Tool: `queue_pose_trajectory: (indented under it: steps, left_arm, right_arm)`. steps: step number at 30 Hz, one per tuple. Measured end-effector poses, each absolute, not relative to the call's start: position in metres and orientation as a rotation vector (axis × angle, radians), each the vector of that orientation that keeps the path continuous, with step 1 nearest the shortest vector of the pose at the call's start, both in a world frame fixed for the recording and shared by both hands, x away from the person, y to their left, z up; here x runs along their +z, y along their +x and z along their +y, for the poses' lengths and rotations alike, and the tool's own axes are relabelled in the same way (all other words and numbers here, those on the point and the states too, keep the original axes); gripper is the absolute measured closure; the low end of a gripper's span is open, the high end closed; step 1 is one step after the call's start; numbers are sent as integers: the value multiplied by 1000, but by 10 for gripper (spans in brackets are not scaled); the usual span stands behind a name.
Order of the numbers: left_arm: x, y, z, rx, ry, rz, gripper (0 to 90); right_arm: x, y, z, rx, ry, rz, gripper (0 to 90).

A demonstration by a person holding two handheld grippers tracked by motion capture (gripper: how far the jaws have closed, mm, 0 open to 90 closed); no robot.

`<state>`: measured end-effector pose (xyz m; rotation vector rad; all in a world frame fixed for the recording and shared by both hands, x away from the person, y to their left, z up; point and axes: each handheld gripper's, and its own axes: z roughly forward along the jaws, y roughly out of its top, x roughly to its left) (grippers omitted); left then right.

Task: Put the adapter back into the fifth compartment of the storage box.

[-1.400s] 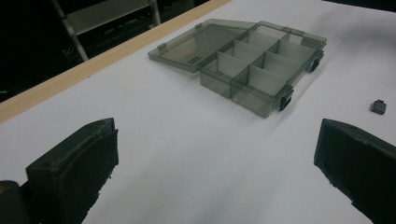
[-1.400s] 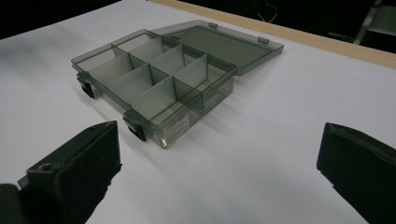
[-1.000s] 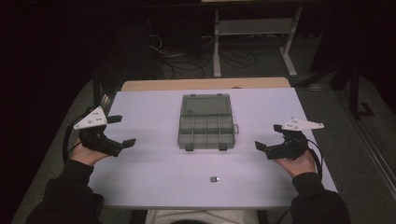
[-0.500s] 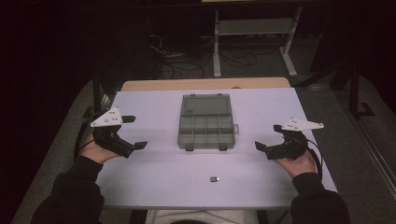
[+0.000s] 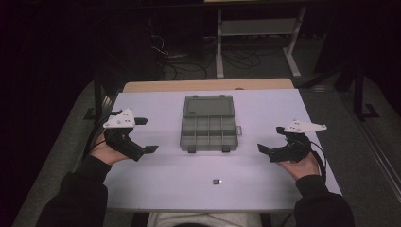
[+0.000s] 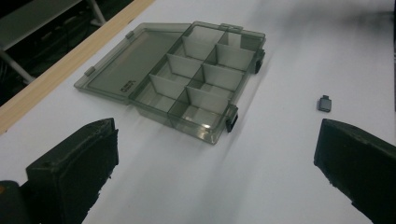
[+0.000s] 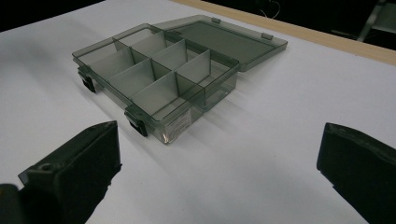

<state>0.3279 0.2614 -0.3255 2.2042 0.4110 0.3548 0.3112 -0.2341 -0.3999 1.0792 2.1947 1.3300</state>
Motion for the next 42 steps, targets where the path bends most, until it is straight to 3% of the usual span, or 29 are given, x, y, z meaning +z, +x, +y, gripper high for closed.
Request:
queue_pose_trajectory:
  steps: [42]
  left_arm:
    - [-348, 332, 191, 194, 2314, 232, 0]
  right_arm:
    - [-400, 311, -234, 1335, 1070, 2210, 0]
